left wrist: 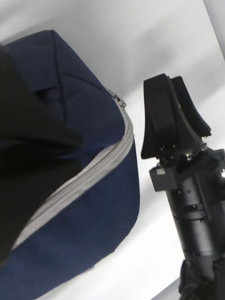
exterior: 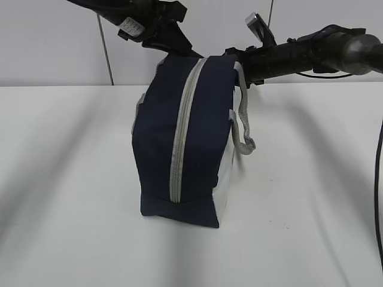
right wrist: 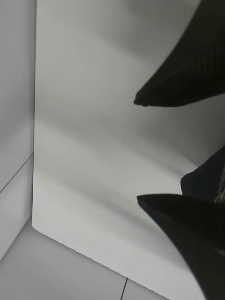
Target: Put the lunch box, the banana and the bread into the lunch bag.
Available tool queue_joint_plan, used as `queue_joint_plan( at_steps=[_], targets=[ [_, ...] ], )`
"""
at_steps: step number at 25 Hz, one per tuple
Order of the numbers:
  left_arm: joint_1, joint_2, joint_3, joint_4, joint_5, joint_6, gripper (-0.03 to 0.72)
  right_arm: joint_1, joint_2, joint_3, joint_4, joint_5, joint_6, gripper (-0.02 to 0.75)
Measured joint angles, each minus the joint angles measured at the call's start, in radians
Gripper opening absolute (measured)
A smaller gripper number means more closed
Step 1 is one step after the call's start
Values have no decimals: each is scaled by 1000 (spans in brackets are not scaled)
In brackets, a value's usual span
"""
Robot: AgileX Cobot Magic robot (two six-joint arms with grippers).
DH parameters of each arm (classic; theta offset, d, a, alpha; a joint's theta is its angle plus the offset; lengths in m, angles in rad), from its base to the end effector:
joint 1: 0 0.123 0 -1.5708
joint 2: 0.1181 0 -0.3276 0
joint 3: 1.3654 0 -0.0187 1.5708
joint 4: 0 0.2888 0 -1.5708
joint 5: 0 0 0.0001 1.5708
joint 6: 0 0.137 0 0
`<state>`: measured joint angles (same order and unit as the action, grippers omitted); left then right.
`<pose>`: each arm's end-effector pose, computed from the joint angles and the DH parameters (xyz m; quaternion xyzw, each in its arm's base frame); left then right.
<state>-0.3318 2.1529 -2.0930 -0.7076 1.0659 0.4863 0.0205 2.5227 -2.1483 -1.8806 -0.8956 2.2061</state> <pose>0.5116 -0.2587 0.3108 0.2848 0.8630 -0.3166 0.2720 0.6404 0.1149 0.1609 -0.1223 0.8293 0.4001 0.3706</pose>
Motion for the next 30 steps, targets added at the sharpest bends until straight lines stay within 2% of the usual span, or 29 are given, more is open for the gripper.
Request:
queue_joint_plan(
  at_steps=[2, 6, 8, 10, 16, 25, 30],
  targets=[
    [0, -1, 0, 22, 0, 0, 115, 0, -18, 0, 0, 2, -7, 478],
    [2, -2, 0, 43, 8, -13, 349, 0, -72, 3, 0, 2, -16, 501],
    [3, -2, 0, 56, 10, -27, 441, -2, -102, 21, 0, 2, -32, 503],
    [11, -2, 0, 67, 16, -39, 486, -4, -135, 52, 0, 4, -52, 503],
    [40, -18, -13, 112, 73, -78, 508, -4, -268, 193, 0, 14, -107, 489],
    [41, -158, -29, 371, 178, -288, 493, -4, -537, 435, 0, 39, -154, 479],
    [25, -263, 53, 430, 183, -328, 476, -4, -724, 613, 0, 89, -201, 478]
  ],
)
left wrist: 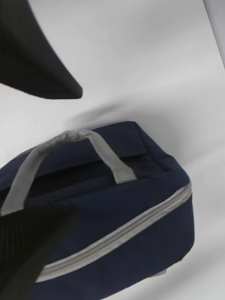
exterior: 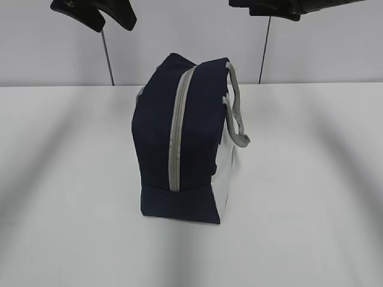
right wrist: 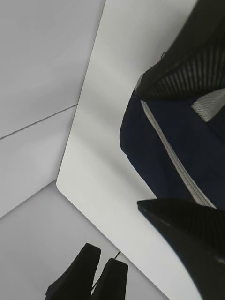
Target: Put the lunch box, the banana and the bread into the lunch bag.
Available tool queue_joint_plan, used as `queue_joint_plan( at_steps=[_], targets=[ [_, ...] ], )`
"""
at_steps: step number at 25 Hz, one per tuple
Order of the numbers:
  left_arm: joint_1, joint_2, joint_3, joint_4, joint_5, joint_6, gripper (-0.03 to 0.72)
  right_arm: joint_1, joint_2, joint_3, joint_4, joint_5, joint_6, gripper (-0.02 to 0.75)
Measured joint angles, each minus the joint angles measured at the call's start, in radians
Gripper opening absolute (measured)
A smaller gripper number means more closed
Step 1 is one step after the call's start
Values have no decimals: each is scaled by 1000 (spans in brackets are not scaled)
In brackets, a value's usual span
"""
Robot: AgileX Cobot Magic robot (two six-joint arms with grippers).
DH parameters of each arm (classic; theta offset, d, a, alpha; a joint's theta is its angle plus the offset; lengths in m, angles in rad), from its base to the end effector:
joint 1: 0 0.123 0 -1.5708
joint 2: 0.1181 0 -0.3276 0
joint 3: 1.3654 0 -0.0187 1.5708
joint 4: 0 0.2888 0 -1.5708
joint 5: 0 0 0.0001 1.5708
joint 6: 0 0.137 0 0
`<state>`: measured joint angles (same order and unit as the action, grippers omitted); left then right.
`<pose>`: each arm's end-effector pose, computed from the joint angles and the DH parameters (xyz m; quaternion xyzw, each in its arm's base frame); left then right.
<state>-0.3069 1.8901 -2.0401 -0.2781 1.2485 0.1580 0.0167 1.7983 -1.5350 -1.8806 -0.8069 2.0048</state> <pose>0.4530 -0.1810 0.3945 0.2135 0.9276 -0.1584 0.2624 0.4851 0.1023 0.3528 -0.1978 0.7936 0.3210 0.4775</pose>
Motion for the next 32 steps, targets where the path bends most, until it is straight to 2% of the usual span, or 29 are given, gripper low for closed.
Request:
queue_joint_plan(
  at_steps=[6, 17, 31, 32],
  targets=[
    [-27, -171, 180, 9, 5, -25, 476, 31, -217, 218, 0, 124, -69, 478],
    [-46, -485, 506, 23, 7, -44, 455, 200, -496, 541, 14, 417, -204, 477],
    [-46, -969, 1086, 30, -114, -68, 448, 219, -654, 766, 26, 525, -254, 477],
    [-46, -1035, 1156, 47, -121, -79, 448, 219, -682, 779, 26, 527, -254, 477]
  ],
)
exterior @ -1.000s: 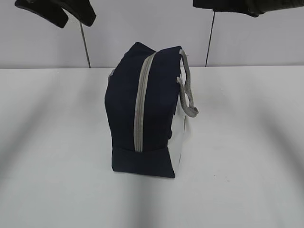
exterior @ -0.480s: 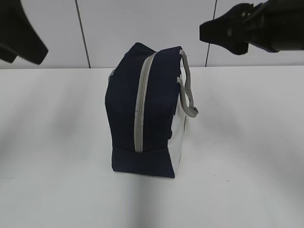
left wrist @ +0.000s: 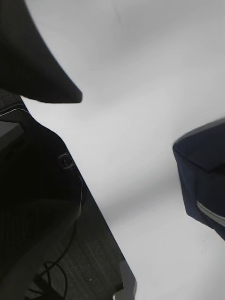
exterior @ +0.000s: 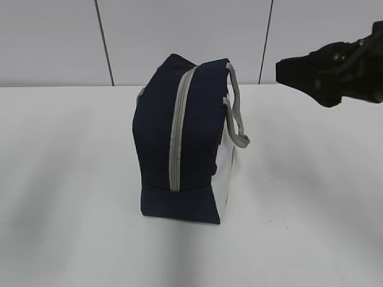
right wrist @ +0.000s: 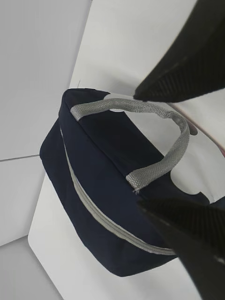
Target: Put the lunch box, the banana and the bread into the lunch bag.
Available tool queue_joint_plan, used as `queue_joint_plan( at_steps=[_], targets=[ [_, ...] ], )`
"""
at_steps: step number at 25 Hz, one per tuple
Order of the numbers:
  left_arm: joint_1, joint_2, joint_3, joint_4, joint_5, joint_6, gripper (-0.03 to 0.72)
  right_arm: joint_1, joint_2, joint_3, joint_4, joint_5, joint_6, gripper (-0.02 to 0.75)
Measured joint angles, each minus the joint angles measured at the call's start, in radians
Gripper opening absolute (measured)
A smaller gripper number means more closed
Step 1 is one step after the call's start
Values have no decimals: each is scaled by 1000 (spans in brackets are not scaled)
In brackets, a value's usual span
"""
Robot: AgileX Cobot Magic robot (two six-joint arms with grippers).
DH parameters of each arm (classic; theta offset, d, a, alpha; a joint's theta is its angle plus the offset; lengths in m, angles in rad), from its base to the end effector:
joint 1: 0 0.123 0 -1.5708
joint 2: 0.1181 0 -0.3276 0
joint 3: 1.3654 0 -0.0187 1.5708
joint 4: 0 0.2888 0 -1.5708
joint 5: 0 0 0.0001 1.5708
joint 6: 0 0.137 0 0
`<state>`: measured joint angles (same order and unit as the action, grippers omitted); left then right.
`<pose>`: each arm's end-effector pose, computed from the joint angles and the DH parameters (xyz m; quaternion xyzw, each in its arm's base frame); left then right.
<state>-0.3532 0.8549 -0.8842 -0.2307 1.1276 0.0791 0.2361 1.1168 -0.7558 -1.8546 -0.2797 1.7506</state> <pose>0.1521 -0.0863 0.3331 0.1865 0.9365 -0.1500 0.2563 0.2823 0.1052 0.3265 -0.2172 0.7874 0.1438 0.5587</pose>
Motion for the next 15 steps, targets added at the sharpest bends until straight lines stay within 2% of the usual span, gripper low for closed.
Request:
queue_joint_plan(
  at_steps=[8, 15],
  targets=[
    [0, -241, 184, 55, -3, -20, 434, 0, -106, 45, 4, 2, -2, 477],
    [0, -429, 292, 110, 0, -61, 434, 0, -183, 123, 4, 2, -2, 477]
  ],
)
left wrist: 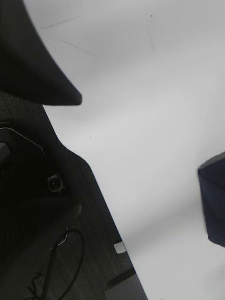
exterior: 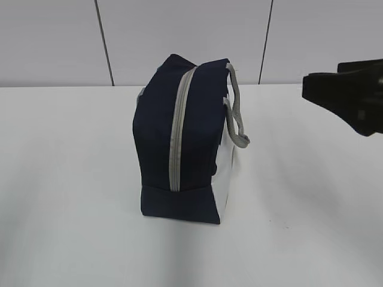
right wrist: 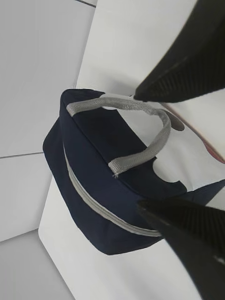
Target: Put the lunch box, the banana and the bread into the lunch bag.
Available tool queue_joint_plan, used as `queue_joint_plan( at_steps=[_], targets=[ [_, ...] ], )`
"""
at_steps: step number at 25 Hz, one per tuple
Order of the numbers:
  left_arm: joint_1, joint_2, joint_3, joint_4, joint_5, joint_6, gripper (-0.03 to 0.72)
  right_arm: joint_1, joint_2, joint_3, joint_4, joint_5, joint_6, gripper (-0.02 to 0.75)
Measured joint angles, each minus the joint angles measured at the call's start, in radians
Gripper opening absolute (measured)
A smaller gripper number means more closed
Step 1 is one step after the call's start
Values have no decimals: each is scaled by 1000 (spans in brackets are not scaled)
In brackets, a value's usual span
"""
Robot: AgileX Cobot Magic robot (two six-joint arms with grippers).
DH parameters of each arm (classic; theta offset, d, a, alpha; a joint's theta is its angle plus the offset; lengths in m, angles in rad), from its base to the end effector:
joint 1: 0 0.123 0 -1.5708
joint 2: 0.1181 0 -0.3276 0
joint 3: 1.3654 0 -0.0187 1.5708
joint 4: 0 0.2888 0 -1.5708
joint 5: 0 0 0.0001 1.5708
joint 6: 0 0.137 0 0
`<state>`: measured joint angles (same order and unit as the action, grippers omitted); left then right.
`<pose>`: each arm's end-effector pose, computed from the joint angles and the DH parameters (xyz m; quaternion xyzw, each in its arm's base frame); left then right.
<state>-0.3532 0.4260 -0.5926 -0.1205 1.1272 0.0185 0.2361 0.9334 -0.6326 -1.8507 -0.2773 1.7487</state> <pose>0.0720 -0.0424 0.2790 0.1677 0.9230 -0.1159 0.3263 0.2349 0.0935 0.3265 -0.2159 0.7696 0.1428 0.5837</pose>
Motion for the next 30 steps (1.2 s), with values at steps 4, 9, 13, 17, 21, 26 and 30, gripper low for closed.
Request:
queue_joint_plan(
  at_steps=[4, 9, 13, 17, 21, 26, 30],
  targets=[
    [0, -41, 60, 60, -15, -6, 433, 0, -31, 37, 0, 0, 0, 477],
    [0, -46, 72, 69, -29, -7, 433, 0, -51, 73, 0, 0, 0, 477],
    [0, -48, 72, 70, -30, -7, 433, 0, -54, 76, 0, 0, 2, 477],
    [0, -48, 72, 68, -30, -8, 433, 0, -55, 76, 0, 7, 2, 477],
    [0, -48, 72, 68, -30, -8, 433, 0, -55, 76, 2, 74, 2, 476],
    [0, -48, 72, 68, -30, -8, 425, 0, -55, 76, 8, 164, 2, 476],
    [0, -48, 72, 68, -30, -8, 424, 0, -51, 76, 10, 192, 15, 476]
  ],
)
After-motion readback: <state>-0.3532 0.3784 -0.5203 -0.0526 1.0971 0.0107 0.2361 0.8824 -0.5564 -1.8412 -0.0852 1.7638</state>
